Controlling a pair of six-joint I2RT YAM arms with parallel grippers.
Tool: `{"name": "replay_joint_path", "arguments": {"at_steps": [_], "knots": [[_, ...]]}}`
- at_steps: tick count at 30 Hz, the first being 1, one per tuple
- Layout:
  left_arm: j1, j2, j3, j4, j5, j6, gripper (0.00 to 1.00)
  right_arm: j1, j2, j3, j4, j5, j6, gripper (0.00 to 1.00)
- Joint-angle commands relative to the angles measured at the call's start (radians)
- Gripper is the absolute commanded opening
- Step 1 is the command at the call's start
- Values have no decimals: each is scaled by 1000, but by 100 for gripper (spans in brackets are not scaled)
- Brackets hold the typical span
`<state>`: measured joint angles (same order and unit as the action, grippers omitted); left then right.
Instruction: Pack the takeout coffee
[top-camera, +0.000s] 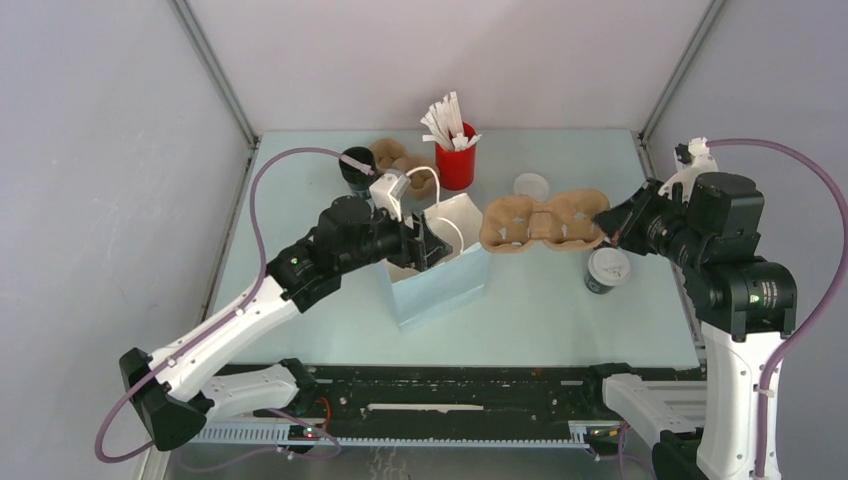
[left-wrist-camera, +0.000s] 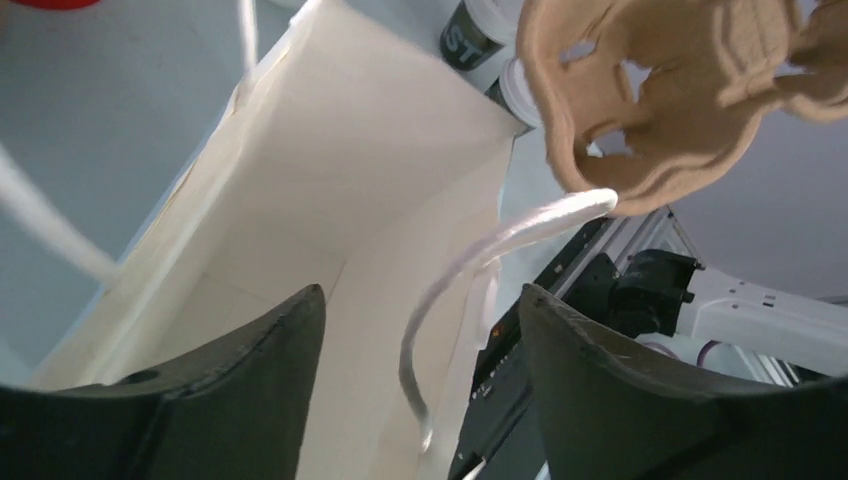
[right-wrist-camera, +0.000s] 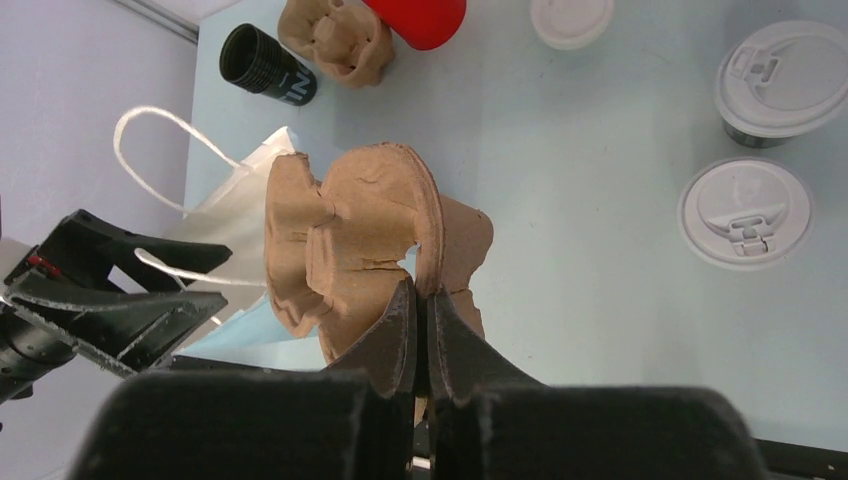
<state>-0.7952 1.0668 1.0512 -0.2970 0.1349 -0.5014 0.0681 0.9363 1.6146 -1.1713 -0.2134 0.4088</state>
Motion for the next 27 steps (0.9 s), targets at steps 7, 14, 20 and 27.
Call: {"name": "replay_joint_path", "arguments": {"at_steps": [7,14,20,27], "knots": [[25,-107,321,-362,-236,55,93,7,46,131,34,1,-49,0],[243,-50,319,-337,-70,19,99,135,161,259,135,-64,-80,0],[267,135,405,-315,106,85,100,386,312,412,59,127,-132,0],[272,246,450,-342,26,113,78,433,322,422,34,188,-122,0]]}}
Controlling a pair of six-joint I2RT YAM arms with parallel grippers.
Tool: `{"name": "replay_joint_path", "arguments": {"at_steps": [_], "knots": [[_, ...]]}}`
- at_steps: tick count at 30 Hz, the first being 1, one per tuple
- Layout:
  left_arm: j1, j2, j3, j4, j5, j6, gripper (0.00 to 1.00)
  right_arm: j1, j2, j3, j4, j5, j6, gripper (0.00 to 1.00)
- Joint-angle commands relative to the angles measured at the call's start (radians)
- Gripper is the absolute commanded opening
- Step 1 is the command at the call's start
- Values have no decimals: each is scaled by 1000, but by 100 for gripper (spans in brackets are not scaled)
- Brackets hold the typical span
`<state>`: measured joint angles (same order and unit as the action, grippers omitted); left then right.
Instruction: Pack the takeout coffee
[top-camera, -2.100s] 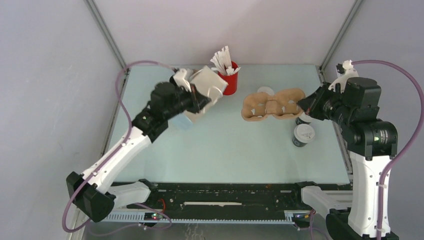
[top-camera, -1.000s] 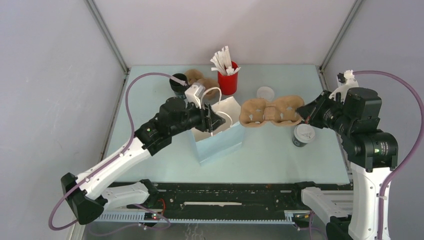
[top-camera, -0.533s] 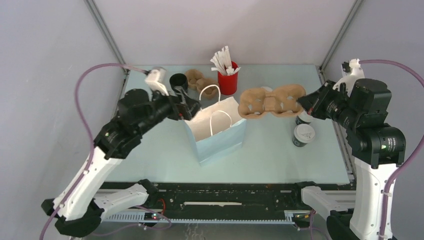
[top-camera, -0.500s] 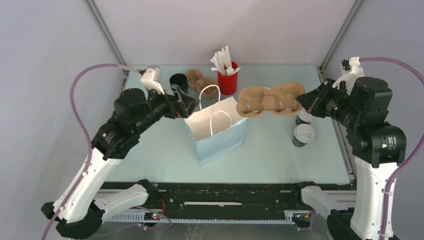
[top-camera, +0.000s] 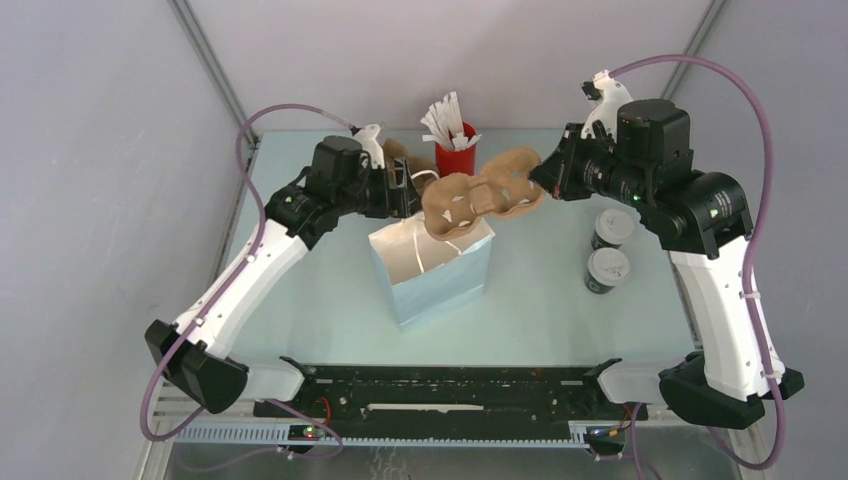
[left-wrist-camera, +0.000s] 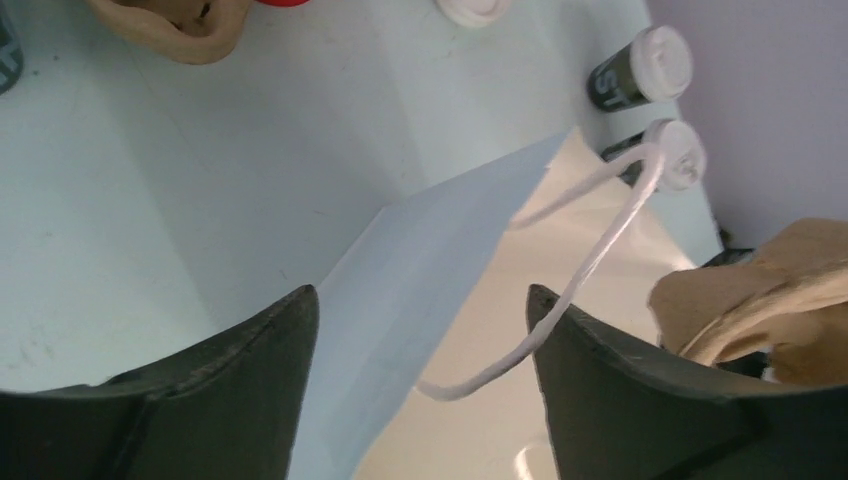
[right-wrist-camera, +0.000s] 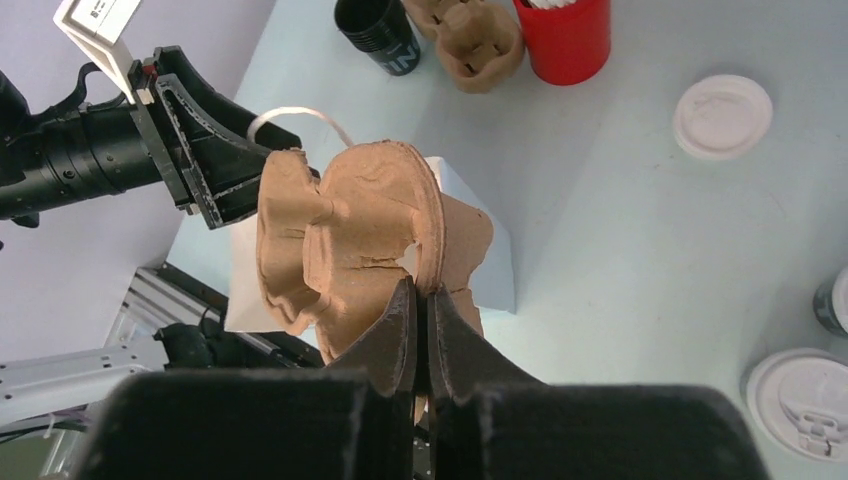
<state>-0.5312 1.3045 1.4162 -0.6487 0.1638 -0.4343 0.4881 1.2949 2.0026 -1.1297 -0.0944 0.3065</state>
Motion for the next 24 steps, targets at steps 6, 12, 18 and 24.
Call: {"name": "replay_joint_path", "arguments": {"at_steps": [6,12,18,24], "knots": [[15,55,101,65,39,55,37,-10,-64,63,-50,172,-29,0],[19,60,179,136,128,70,0,-75,-107,60,-59,147,-32,0],[19,12,200,146,163,63,0,-79,-116,49,-74,130,-45,0],[18,-98,42,298,217,21,0,-64,-114,3,-62,91,-52,0]]}}
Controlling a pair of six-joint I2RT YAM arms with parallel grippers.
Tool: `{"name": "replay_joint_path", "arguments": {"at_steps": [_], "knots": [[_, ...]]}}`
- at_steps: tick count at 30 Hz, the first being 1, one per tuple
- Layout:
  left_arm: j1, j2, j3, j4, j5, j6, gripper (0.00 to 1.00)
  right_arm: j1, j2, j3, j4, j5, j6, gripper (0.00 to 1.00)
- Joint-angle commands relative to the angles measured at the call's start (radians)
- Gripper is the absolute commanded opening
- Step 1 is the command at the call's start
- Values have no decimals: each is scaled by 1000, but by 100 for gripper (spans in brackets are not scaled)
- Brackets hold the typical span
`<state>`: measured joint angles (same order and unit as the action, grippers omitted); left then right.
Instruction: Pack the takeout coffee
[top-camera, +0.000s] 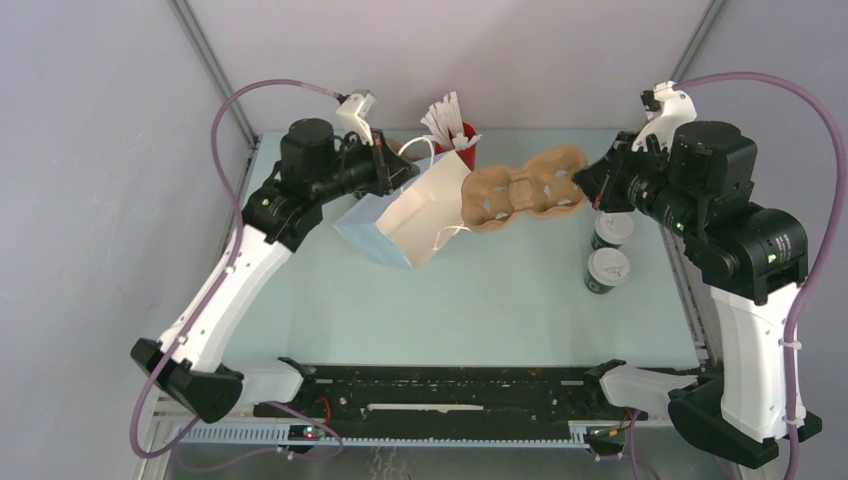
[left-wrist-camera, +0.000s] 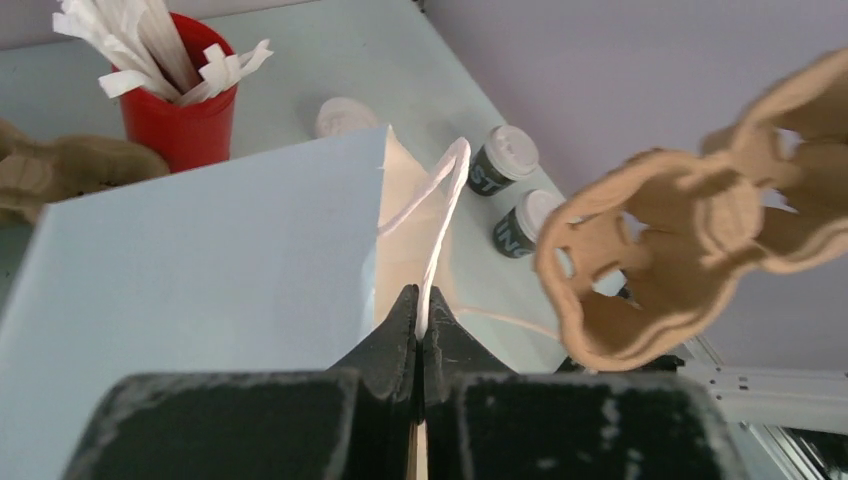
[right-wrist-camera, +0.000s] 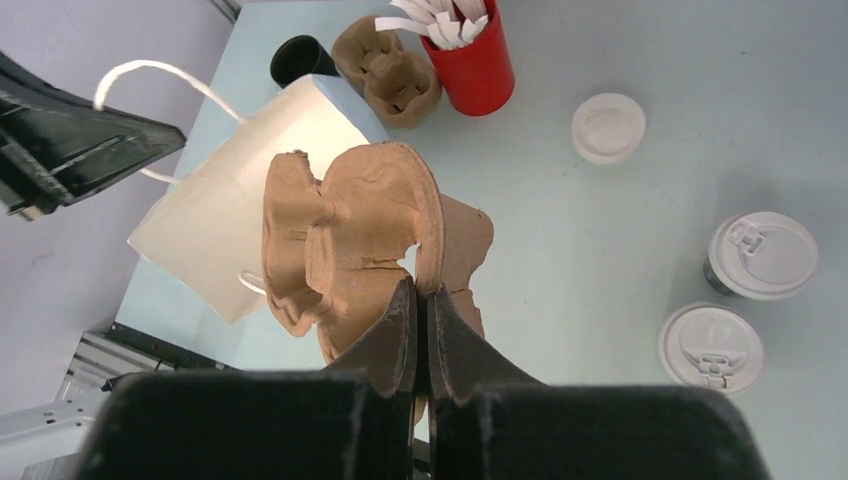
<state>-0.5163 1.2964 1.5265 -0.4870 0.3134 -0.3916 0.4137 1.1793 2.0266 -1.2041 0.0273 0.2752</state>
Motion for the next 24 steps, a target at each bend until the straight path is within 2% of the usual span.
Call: {"name": "replay_joint_path", "arguments": {"at_steps": [1,8,12,15,19,24], "knots": [[2,-94,-85,144,74,-31,0,19,2,-32,19,-43,-19,0],[-3,-147,-190,200,109,-75,0,101,27,-71,52,-14,-35,0],[-15,-170,-247,227,182,-83,0,138,41,-80,78,9,-90,0],[-28,-201,-299,248,189,-81,0,185,34,-153,129,12,-137,0],[-32,-224,-354,287,203,-107,0,267,10,-292,229,-15,-199,0],[-34,-225,-367,335,191,-137,0,354,40,-312,252,-86,-272,0]]}}
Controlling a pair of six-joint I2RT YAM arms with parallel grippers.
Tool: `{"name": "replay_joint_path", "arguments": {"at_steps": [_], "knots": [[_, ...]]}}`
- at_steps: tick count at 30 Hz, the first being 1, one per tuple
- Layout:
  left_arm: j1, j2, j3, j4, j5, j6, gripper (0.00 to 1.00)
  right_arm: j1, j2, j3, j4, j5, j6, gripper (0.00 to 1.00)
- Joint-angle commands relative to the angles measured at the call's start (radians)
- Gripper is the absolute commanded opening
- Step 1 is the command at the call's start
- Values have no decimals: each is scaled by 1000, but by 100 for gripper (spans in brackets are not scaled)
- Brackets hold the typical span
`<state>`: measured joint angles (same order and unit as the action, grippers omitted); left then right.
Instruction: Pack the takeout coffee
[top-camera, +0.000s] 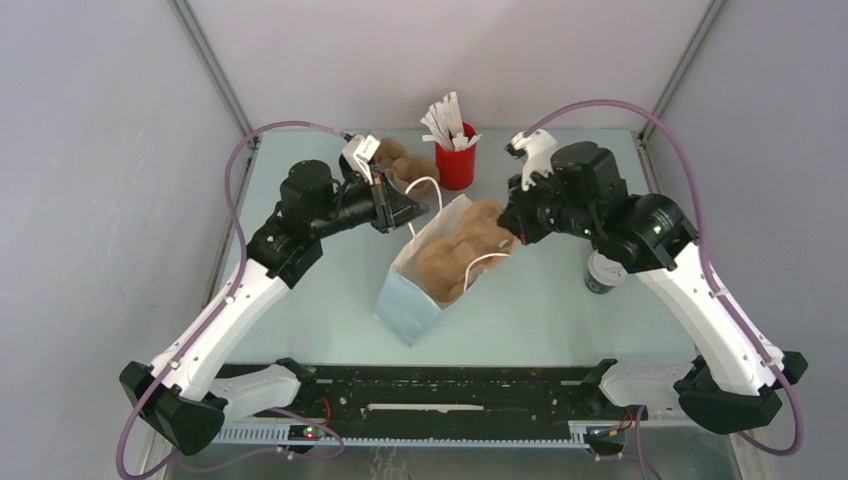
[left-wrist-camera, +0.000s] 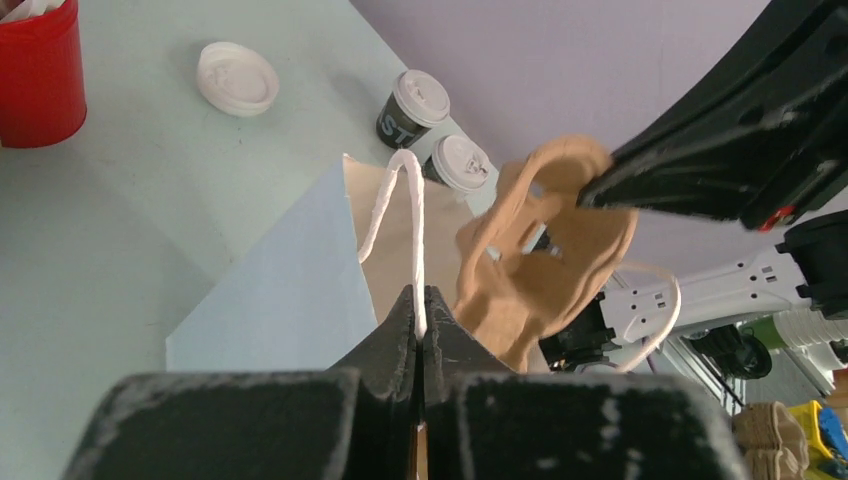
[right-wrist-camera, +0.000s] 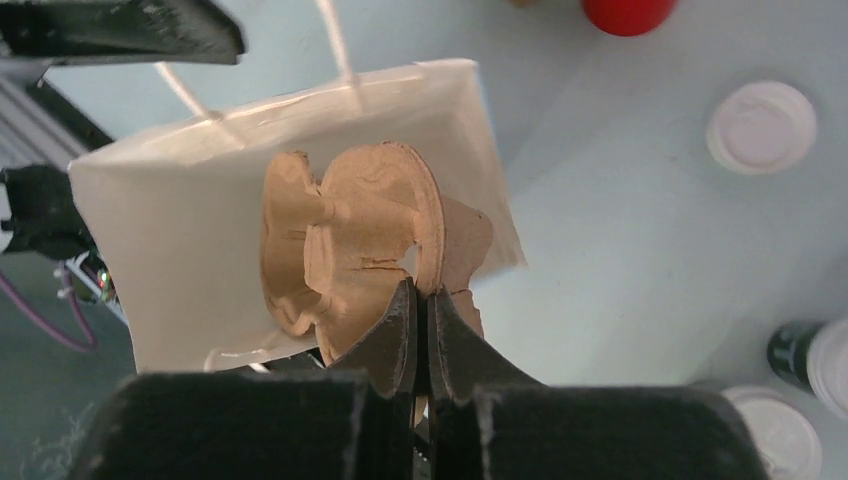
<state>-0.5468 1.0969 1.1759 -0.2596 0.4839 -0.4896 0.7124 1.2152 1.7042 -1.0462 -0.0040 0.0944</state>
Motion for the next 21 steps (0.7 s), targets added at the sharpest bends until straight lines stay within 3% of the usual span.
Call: {"name": "replay_joint_path", "arguments": {"at_steps": [1,9,21], "knots": [[-4,-20,-13,121,17,-45,0,68,13,18,93,-58,-115,0],[-5,57,33,187,8,-88,0,162,130,112,37,32,-103,0],[-3,2,-81,218,-54,-91,0,223,97,-156,321,84,68,0]]}}
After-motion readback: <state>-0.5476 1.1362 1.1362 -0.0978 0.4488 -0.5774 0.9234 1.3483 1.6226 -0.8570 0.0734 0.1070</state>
